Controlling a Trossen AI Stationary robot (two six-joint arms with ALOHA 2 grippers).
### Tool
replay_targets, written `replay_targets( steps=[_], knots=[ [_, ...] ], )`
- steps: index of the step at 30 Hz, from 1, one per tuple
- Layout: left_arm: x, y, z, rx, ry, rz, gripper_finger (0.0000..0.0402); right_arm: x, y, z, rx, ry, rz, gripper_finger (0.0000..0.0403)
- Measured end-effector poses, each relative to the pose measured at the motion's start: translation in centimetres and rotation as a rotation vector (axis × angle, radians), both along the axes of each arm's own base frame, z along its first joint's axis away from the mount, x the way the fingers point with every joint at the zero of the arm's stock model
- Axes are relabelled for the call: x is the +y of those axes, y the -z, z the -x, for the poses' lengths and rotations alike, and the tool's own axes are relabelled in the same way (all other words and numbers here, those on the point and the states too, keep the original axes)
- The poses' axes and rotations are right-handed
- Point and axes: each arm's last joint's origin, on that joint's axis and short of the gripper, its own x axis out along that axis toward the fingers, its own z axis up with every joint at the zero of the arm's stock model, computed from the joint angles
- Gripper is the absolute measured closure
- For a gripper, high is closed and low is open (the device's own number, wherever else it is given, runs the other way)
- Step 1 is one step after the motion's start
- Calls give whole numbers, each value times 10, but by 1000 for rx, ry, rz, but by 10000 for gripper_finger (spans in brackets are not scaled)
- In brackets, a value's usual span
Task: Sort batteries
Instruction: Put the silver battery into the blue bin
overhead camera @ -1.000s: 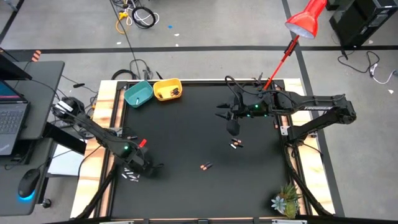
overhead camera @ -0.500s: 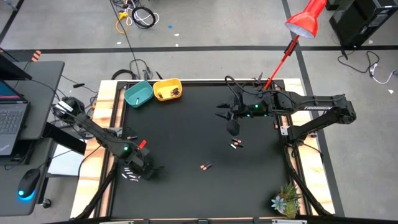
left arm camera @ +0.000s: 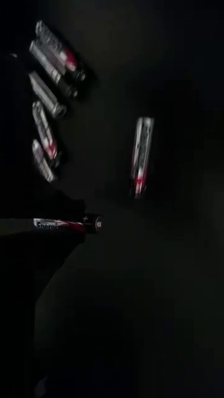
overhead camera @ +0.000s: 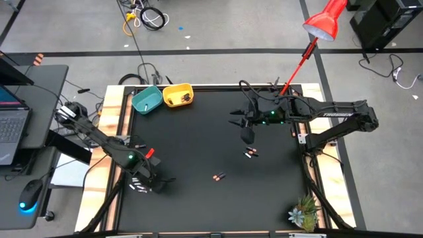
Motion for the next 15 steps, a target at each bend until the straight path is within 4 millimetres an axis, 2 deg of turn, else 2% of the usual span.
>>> replay_targets(
  steps=[4, 8, 11, 15],
  knots=[
    [-3, -11, -10, -100, -25, 4, 388, 0, 0, 0, -4, -1, 0, 245],
    [8, -16, -25, -248, -162, -105, 388, 0, -2, -1, -20, -1, 0, 245],
    [30, -15, -33, -286, -302, -263, 388, 1, -4, -2, -51, -3, 0, 245],
    [76, -4, -36, -219, -421, -434, 388, 5, -7, -4, -83, -20, -1, 245]
  ],
)
